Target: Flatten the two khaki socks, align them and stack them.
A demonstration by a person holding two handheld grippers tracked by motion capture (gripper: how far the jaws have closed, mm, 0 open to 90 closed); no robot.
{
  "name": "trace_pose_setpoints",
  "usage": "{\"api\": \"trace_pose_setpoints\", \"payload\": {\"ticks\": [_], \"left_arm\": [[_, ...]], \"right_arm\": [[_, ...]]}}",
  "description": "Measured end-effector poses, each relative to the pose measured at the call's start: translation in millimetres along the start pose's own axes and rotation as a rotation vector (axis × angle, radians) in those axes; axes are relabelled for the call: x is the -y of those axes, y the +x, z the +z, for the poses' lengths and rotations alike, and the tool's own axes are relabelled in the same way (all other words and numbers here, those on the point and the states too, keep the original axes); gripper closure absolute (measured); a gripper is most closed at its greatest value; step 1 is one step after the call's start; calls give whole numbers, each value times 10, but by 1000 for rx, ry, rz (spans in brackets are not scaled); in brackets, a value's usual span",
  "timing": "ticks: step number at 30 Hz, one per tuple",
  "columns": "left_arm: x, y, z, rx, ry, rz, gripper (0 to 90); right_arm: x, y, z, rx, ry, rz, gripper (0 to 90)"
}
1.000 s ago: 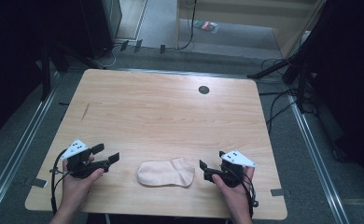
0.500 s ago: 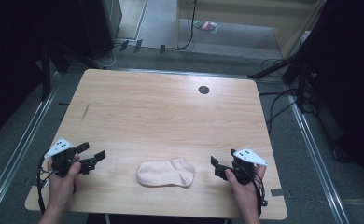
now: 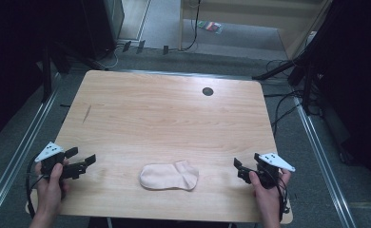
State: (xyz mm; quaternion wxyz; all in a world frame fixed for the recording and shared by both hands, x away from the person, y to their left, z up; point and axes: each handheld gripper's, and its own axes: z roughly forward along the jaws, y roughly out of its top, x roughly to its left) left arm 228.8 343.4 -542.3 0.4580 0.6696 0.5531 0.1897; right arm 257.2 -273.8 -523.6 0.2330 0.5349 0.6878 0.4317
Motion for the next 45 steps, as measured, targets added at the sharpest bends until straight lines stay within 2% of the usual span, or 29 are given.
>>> {"api": "trace_pose_setpoints", "payload": {"ticks": [9, 18, 23, 27, 31, 33, 40, 45], "left_arm": [[78, 214, -109, -42, 13, -22, 138], [131, 316, -211, -65, 6, -32, 138], [176, 357, -265, -64, 4, -42, 138], [200, 350, -291, -66, 8, -22, 138], [194, 387, -270, -59, 3, -49, 138], [188, 389, -252, -57, 11, -57, 138], [170, 373, -212, -50, 29, -35, 138], [166, 374, -201, -48, 43, -40, 138]], "right_arm": [[105, -295, -130, 46, 14, 40, 140], [257, -502, -247, 70, 43, 54, 140], [346, -647, -336, 89, 42, 95, 141], [421, -699, -397, 84, 45, 95, 141], [453, -711, -455, 59, 18, 103, 141], [449, -710, -448, 52, 13, 110, 141], [445, -743, -431, 37, 20, 138, 141], [442, -739, -428, 43, 30, 144, 141]]}}
